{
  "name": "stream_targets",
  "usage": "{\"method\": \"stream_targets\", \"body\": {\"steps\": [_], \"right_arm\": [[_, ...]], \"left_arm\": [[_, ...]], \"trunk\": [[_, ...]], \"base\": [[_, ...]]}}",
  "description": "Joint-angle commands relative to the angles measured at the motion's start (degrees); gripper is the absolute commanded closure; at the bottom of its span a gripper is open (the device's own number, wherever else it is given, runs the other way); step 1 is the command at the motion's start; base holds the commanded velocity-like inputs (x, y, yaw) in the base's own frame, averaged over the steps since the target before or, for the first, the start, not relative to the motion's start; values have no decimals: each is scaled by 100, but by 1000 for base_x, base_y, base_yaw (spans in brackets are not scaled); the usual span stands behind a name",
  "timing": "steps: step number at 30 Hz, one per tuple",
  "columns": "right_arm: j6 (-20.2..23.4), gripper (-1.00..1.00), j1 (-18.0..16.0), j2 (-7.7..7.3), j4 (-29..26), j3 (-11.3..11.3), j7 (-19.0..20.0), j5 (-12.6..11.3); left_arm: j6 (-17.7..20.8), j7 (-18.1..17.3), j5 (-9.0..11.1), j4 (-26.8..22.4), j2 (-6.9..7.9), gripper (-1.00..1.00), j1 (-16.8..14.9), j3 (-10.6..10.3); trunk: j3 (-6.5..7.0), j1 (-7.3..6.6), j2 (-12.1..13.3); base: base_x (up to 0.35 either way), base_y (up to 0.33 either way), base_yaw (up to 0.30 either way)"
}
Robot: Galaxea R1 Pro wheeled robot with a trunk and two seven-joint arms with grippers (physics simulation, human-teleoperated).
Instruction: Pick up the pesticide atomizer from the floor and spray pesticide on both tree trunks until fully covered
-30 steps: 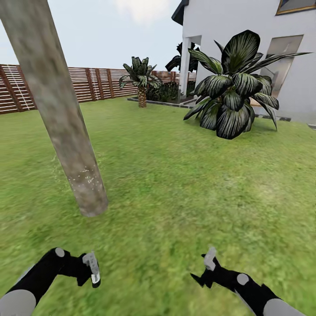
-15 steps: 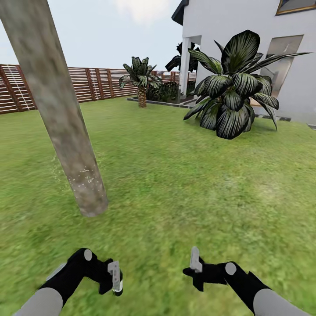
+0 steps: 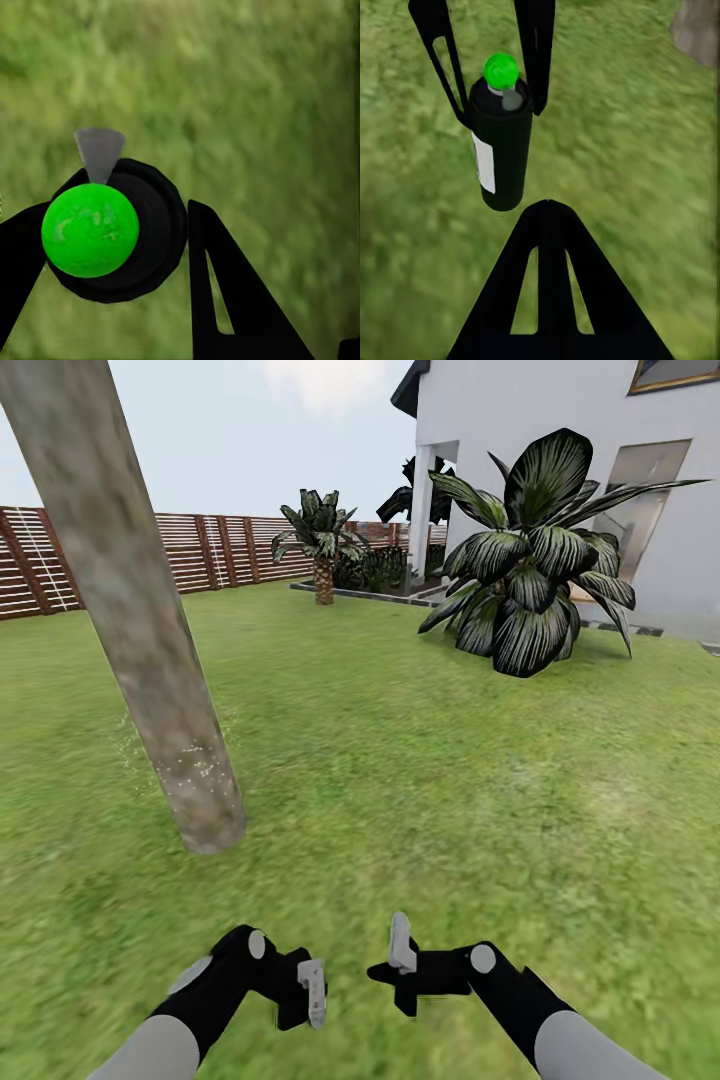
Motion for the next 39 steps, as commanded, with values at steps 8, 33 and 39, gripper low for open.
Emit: {"method": "stream_targets", "body": {"steps": [8, 33, 39], "right_arm": [[-23, 100, -2, -3, -107, 13, -11, 36], [-27, 100, -2, 6, -160, 13, -11, 25], [-26, 100, -2, 6, -160, 13, -11, 25]], "left_arm": [[17, -16, -267, -34, -202, 100, -3, -54], [355, 239, -277, -119, -583, 100, -47, -48], [354, 241, -267, -139, -628, 100, -81, -43]], "trunk": [[-5, -1, -2], [-5, -1, -2], [-5, -1, -2]], "base": [[0, 0, 0], [0, 0, 0], [0, 0, 0]]}}
